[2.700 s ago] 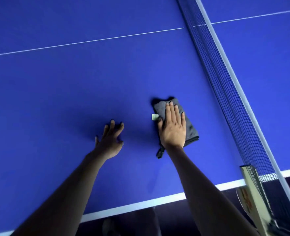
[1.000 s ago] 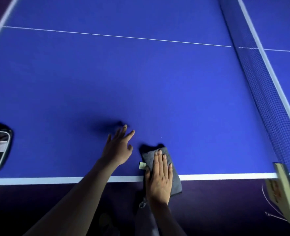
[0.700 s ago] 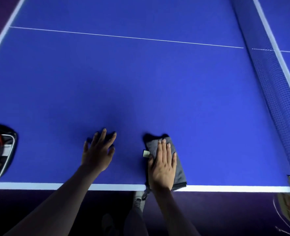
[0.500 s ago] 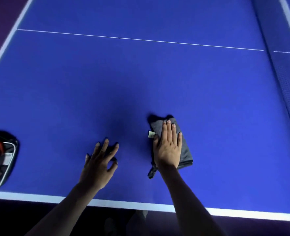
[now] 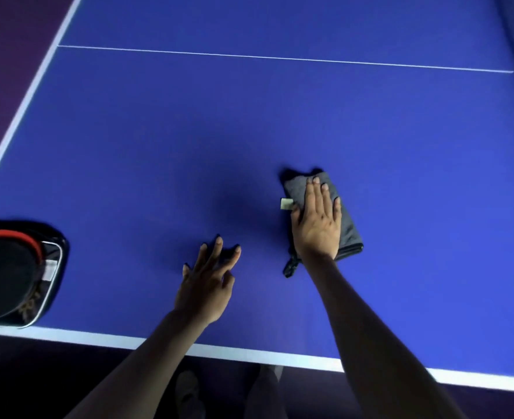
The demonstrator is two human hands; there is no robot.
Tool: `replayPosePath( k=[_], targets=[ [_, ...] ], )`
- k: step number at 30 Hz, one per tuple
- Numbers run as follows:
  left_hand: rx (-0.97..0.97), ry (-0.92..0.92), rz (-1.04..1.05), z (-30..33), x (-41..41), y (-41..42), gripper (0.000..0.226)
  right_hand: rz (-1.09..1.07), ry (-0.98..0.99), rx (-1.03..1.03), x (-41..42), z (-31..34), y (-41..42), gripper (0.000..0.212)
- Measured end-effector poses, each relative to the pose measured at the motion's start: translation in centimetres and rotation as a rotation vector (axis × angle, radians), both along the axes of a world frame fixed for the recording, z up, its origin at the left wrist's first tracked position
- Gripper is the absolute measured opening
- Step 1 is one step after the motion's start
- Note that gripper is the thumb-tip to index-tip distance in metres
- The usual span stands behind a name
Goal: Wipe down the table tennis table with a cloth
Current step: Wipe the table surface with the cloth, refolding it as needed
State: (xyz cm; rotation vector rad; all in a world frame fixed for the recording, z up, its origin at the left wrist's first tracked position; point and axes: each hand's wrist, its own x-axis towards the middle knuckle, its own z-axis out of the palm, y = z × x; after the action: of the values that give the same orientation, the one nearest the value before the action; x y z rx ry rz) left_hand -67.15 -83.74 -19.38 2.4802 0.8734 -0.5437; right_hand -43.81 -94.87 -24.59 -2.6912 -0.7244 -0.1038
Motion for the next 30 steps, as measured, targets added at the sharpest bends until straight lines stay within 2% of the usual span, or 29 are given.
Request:
replayPosePath(
  k=[5, 8, 12, 16, 19, 25, 30],
  targets=[
    [-0.016, -0.011, -0.141, 1.4, -0.1, 1.2, 0.069, 0.005, 0.036, -0.037, -14.7, 0.7, -3.7, 0.064],
    [-0.002, -0.046, -0.157, 3.1, -2.1, 1.6, 0.073, 0.002, 0.049, -0.072, -23.3, 0.9, -5.9, 0.065],
    [0.007, -0.033, -0.127, 4.0, -5.6, 4.0, 0.074, -0.044, 0.066, -0.081, -28.6, 0.9, -6.6, 0.063],
    [0.047, 0.046, -0.086, 3.1, -7.0, 8.1, 0.073, -0.069, 0.072, -0.092, -26.7, 1.4, -4.7, 0.062],
    [0.069, 0.073, -0.001, 2.0, -6.5, 9.7, 0.071, -0.104, 0.064, -0.068, -22.0, 1.3, -1.3, 0.064],
    [0.038, -0.075, 0.073, 0.5, -7.2, 9.3, 0.082, -0.093, 0.026, -0.029, -9.8, 0.7, 6.9, 0.063],
    [0.045, -0.105, 0.117, -0.2, -6.7, 9.2, 0.077, -0.04, 0.0, -0.018, -1.9, 0.4, 12.9, 0.063]
  ],
)
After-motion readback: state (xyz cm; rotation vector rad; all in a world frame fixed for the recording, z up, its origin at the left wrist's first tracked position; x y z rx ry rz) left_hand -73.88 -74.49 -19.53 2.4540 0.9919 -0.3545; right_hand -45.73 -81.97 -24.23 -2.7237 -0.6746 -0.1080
